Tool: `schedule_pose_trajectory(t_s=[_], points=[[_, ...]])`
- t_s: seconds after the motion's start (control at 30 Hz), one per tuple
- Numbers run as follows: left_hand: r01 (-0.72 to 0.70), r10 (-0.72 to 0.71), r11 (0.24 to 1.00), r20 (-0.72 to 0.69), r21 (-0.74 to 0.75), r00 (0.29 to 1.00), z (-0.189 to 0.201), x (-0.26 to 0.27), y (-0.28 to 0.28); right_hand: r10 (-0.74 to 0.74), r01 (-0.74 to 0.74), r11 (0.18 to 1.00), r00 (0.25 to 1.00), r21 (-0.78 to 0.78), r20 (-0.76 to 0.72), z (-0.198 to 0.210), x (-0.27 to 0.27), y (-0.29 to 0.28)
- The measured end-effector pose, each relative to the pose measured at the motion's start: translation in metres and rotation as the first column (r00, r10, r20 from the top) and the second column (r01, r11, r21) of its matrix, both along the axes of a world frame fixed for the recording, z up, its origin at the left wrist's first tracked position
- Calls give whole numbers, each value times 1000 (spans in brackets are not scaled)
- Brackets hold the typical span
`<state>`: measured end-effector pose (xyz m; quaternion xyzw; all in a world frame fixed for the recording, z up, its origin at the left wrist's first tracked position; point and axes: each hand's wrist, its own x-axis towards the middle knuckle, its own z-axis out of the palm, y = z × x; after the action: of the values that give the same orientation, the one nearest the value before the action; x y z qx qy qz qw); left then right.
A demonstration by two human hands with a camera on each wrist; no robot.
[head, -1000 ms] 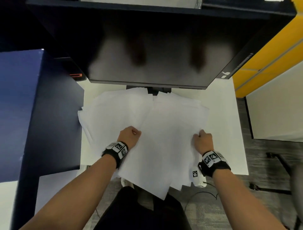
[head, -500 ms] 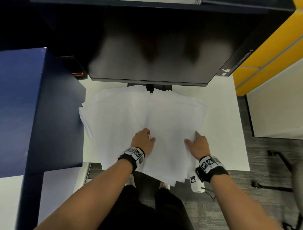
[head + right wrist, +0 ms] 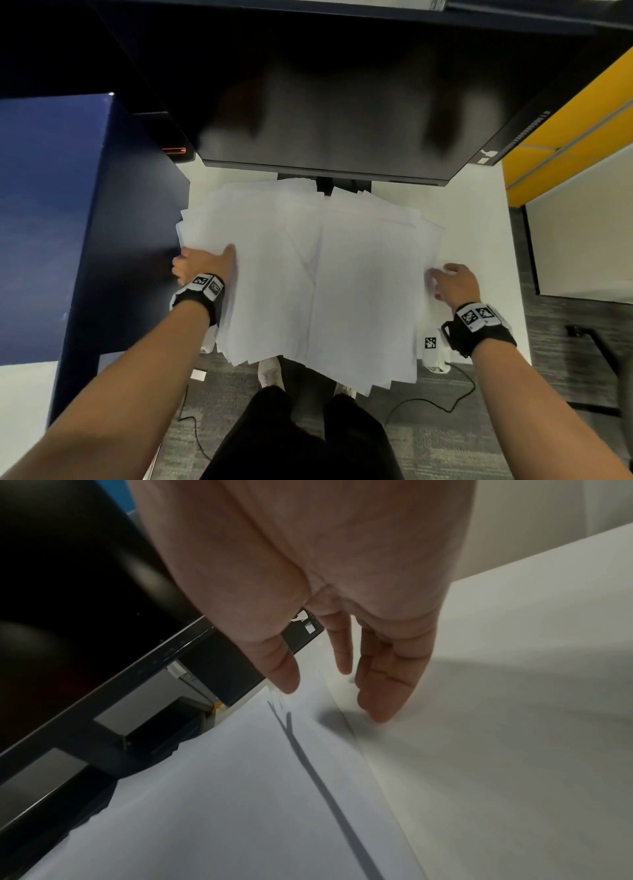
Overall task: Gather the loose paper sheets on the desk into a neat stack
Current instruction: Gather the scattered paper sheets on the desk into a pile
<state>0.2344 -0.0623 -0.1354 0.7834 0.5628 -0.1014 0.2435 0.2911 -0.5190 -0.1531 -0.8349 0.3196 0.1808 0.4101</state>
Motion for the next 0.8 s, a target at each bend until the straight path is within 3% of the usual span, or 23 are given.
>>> schedule_pose_trajectory(t_s=[0.1, 0.2, 0.37, 0.5, 0.6, 0.7, 0.8], points=[[-10, 10, 1000, 31, 11, 999, -6, 8, -2, -16, 16, 999, 1000, 31, 20, -1, 13, 1], [18, -9, 999, 168, -51, 986, -14, 14, -12, 5, -6, 999, 1000, 51, 12, -4, 23, 11], [241, -196, 960, 274, -142, 942, -13, 28, -43, 224, -222, 969, 975, -105, 4, 4, 28, 47], [439, -362, 872, 315, -219, 877, -6, 42, -66, 283, -281, 958, 958, -52, 40, 6, 31, 63], [418, -310, 868, 366, -267, 877, 0, 44, -62, 160, -157, 985, 986, -76, 38, 2, 30, 48], [398, -308, 883, 332, -249, 892, -2, 39, -51, -84, 52, 955, 992, -292, -98, 1, 28, 30], [447, -372, 857, 292, -257, 881, -6, 36, -59, -163, 62, 914, 961, -400, -223, 4, 26, 31]])
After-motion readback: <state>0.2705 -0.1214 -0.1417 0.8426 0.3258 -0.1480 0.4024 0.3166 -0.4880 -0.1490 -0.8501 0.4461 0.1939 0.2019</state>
